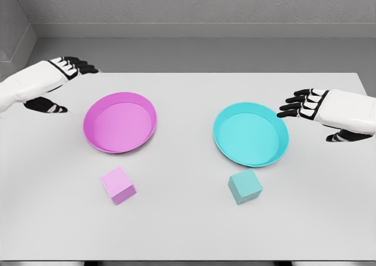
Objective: Place the blocks in the corresponding plates according to their colors
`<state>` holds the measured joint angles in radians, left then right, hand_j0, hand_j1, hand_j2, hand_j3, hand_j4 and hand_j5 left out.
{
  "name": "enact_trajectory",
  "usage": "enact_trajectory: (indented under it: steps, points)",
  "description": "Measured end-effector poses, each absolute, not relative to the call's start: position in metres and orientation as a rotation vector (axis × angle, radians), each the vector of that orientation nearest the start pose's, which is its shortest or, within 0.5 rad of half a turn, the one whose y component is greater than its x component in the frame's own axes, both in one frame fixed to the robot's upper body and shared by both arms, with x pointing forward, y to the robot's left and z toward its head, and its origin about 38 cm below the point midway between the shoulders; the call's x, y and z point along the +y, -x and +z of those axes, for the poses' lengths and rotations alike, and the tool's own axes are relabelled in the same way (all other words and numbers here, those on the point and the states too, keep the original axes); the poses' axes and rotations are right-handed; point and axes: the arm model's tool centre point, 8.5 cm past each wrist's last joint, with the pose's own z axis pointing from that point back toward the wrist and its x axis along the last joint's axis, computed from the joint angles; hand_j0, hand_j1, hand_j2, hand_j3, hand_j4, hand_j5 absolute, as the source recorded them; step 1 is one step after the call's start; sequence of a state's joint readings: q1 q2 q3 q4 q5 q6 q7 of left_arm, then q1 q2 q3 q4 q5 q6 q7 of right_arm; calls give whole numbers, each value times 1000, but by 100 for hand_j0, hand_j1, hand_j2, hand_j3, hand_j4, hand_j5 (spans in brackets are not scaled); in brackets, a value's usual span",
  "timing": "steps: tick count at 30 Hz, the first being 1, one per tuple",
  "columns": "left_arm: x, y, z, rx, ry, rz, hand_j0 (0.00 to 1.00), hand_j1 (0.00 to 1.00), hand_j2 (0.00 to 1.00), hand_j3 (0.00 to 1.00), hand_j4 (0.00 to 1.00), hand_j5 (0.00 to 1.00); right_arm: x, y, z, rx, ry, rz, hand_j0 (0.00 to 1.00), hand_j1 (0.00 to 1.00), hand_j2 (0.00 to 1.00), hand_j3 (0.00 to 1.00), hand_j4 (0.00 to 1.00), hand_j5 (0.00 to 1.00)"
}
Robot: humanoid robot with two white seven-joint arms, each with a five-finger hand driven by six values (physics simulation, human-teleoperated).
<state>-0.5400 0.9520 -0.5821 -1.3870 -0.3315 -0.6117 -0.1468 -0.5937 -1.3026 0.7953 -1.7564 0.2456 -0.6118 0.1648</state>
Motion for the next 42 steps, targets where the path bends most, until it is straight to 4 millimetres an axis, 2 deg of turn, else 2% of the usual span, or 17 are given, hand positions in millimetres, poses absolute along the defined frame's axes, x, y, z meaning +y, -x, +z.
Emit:
enact_trajectory:
  steps: [3,8,11,16,20,23,30,36,42]
  points:
    - [372,-419,215,-1603,-546,-1777,100,100,100,100,100,100,-354,-348,261,-1503,410,2125,100,100,100,100,100,100]
    - [368,-416,210,-1553,-524,-1836,100,100,100,100,100,100,-351,-342,245,-1474,355,2137,100,100,100,100,100,100]
    - [362,-411,210,-1507,-503,-1913,100,100,100,100,100,100,-337,-344,236,-1501,325,2151,100,100,100,100,100,100]
    - [338,-395,207,-1458,-492,-2094,100,100,100,100,100,100,-310,-344,213,-1485,257,2230,100,100,100,100,100,100]
    - [327,-385,208,-1434,-479,-2177,100,100,100,100,100,100,-313,-338,201,-1428,232,2258,100,100,100,100,100,100]
    - [322,-380,203,-1408,-450,-2217,100,100,100,100,100,100,-317,-326,180,-1369,186,2272,100,100,100,100,100,100]
    - [316,-370,183,-1342,-371,-2273,100,100,100,100,100,100,-310,-326,176,-1378,182,2284,100,100,100,100,100,100]
    - [310,-360,163,-1307,-293,-2292,100,100,100,100,100,100,-292,-325,166,-1428,142,2279,100,100,100,100,100,100]
    - [304,-355,154,-1304,-252,-2300,100,100,100,100,100,100,-274,-318,147,-1410,62,2299,100,100,100,100,100,100]
